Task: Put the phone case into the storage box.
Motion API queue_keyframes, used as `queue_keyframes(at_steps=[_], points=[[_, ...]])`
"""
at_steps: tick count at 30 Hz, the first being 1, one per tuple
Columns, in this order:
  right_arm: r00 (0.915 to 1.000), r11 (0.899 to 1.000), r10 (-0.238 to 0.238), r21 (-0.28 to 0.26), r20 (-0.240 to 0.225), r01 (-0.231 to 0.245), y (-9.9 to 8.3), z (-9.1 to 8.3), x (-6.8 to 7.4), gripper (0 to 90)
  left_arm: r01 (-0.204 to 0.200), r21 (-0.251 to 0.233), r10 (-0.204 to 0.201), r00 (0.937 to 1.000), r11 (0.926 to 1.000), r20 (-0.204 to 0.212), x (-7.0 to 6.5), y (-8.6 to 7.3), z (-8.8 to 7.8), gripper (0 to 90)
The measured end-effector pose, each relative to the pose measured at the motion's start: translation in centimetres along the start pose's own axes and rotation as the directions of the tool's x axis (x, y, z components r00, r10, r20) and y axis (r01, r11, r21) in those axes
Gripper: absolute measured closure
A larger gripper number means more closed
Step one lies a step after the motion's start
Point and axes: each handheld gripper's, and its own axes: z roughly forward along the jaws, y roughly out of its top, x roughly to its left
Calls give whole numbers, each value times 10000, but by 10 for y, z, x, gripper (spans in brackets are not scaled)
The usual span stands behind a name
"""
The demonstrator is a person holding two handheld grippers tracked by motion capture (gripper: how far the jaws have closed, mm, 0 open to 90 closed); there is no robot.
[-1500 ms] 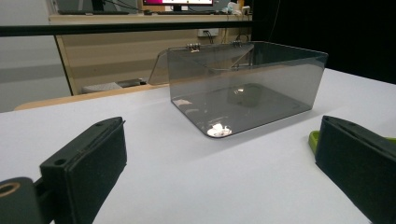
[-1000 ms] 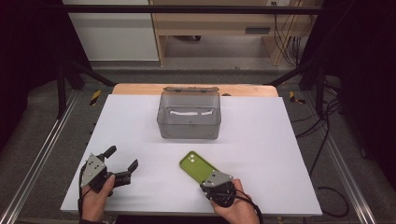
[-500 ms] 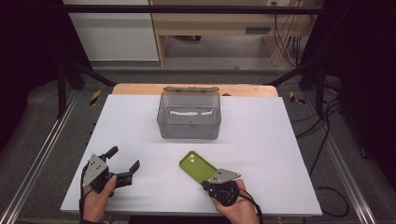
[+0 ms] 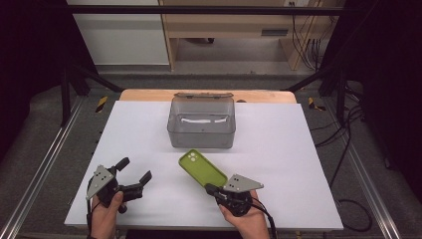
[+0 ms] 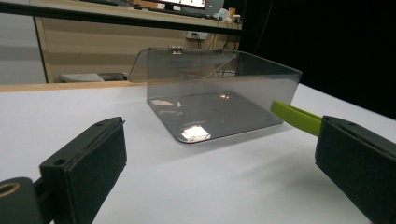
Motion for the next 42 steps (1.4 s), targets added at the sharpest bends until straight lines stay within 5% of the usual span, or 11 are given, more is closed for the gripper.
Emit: queue_keyframes(at_steps=[10, 15, 21, 25, 34, 37, 40, 42], points=[[9991, 9856, -134, -1690, -398, 64, 24, 30, 9, 880, 830, -185, -818, 9951, 9964, 549, -23, 6, 7, 7], [9987, 9824, -152, -1869, -490, 58, 29, 42, 14, 880, 1208, -365, -1184, 9910, 9920, 622, -30, 9, 7, 7], [9989, 9776, -129, -2104, -441, 33, 33, 54, 20, 880, 1531, -460, -1524, 9882, 9871, 173, -32, 8, 7, 8], [9986, 9737, 38, -2273, -535, -159, 34, 62, 26, 880, 2365, -536, -2354, 9716, 9701, 257, -29, 6, 8, 11], [9982, 9708, -87, -2396, -595, -58, 33, 69, 35, 880, 2627, -680, -2613, 9648, 9625, 292, -27, 5, 7, 45], [9979, 9685, 25, -2482, -650, -186, 33, 71, 37, 880, 3084, -740, -3051, 9509, 9484, 525, -27, 5, 9, 51], [9981, 9665, -20, -2561, -615, -138, 33, 70, 37, 880, 2678, -845, -2663, 9634, 9597, 297, -28, 11, 7, 60], [9983, 9638, 6, -2661, -586, -162, 35, 67, 34, 880, 2589, -895, -2574, 9659, 9618, 279, -29, 16, 8, 59]])
